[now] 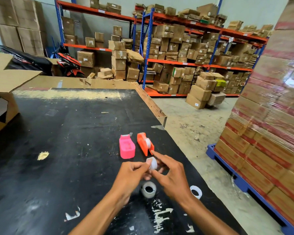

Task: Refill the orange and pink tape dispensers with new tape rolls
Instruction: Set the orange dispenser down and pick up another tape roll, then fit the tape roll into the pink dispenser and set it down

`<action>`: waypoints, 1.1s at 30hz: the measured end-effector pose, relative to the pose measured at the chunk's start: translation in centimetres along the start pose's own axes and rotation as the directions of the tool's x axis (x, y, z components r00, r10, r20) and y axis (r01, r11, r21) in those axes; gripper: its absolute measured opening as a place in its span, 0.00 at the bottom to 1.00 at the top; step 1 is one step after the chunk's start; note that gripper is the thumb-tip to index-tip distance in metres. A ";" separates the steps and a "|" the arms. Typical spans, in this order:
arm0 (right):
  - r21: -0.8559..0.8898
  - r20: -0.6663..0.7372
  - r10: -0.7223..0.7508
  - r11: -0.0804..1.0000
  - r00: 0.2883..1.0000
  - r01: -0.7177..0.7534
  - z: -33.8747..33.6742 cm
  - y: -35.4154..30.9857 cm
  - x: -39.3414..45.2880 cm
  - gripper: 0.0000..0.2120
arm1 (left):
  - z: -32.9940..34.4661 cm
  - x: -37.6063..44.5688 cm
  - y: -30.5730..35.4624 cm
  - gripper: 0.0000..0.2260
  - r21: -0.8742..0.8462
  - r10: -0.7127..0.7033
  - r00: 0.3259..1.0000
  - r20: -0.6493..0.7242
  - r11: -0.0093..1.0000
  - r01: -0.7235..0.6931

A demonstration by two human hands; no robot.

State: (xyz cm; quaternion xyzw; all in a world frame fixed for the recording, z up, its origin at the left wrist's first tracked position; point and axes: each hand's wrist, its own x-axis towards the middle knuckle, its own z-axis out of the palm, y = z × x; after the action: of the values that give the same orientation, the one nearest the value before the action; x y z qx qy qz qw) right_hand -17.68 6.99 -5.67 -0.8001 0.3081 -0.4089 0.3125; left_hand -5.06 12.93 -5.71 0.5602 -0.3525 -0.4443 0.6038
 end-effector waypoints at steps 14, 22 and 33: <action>0.067 0.075 -0.025 0.998 0.997 0.020 -4.1 0.6 -1.2 0.18 | 1.6 -1.5 0.2 0.12 -0.204 -0.114 0.987 0.116 0.969 0.136; -0.152 0.301 -0.160 0.965 0.940 0.213 -6.6 2.0 -2.2 0.21 | 3.9 -3.3 0.1 0.09 -0.102 -0.229 0.973 -0.022 0.969 0.225; -0.355 0.744 0.013 0.855 0.668 0.379 -6.5 3.1 -0.7 0.15 | 2.3 -8.4 -0.8 0.06 -0.261 -0.166 0.930 -0.329 0.962 0.079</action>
State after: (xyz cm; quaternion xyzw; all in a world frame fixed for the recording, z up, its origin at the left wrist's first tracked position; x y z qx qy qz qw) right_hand -24.30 4.00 -5.29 -0.9739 0.1660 -0.0004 0.1545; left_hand -10.24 19.92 -5.63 0.5727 -0.1474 -0.4151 0.6913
